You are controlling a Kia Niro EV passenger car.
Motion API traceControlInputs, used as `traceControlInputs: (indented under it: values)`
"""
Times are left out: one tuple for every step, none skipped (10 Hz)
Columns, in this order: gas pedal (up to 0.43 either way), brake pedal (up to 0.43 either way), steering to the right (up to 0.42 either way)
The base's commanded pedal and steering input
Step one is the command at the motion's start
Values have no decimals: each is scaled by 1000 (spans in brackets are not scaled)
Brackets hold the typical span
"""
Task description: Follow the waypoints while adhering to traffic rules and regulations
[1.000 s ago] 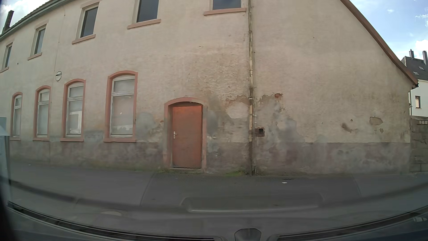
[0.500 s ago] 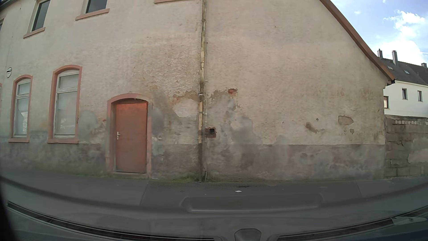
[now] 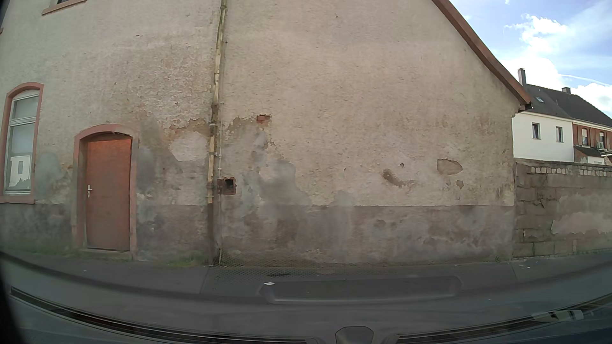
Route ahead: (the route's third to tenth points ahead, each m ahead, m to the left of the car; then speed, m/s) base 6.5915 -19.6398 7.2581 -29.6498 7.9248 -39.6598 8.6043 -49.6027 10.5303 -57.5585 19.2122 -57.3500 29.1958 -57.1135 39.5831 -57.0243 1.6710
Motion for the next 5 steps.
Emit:
traceControlInputs:
  values:
    - [0,171,616]
    - [0,171,616]
    - [0,171,616]
    - [0,152,616]
    - [0,0,616]
